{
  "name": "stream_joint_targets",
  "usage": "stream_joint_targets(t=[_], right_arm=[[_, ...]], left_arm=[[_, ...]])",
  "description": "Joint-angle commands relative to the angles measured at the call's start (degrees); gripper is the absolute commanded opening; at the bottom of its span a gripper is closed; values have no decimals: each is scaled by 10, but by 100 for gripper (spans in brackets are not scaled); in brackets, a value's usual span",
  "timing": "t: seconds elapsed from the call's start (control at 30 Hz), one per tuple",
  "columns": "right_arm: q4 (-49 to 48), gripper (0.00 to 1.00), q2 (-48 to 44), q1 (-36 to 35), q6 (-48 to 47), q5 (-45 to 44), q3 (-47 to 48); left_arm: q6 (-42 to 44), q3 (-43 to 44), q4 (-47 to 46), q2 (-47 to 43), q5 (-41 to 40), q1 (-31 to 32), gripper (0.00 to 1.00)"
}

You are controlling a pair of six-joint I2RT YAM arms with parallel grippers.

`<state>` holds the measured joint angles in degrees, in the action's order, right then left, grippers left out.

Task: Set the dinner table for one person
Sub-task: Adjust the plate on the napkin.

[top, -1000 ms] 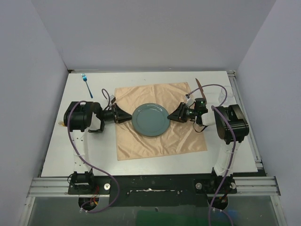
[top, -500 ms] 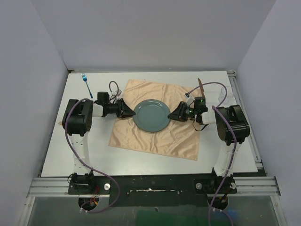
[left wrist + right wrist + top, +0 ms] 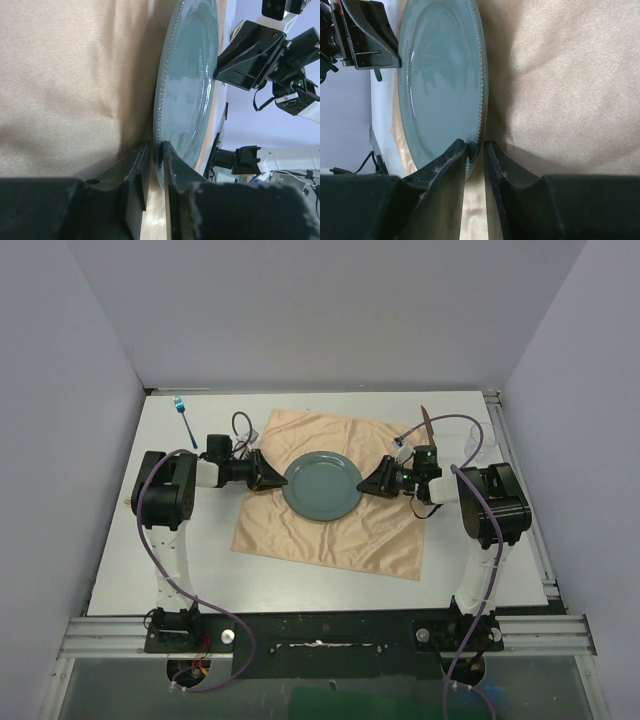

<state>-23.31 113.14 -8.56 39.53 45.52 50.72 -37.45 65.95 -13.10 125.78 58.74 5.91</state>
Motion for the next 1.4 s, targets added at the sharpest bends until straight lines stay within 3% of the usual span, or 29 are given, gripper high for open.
stream_joint_targets(t=[0.0,0.03,0.13,0.8,1.37], right_arm=[[-19,18,-3,8,-9,-6,-1],[-20,15,-1,9,-9,-6,-2],[-26,0,4,9,-6,-5,-3],[-43,0,-23,9,6,-3,7],[-32,0,-76,9,3,-15,-3]], left_arm=[[15,1,17,8,-41,-5,5],[13,2,16,9,-41,-5,0],[7,2,11,7,-42,-5,0],[-34,-28,-36,-81,-46,11,0],[-92,-17,-93,-95,-43,33,0]])
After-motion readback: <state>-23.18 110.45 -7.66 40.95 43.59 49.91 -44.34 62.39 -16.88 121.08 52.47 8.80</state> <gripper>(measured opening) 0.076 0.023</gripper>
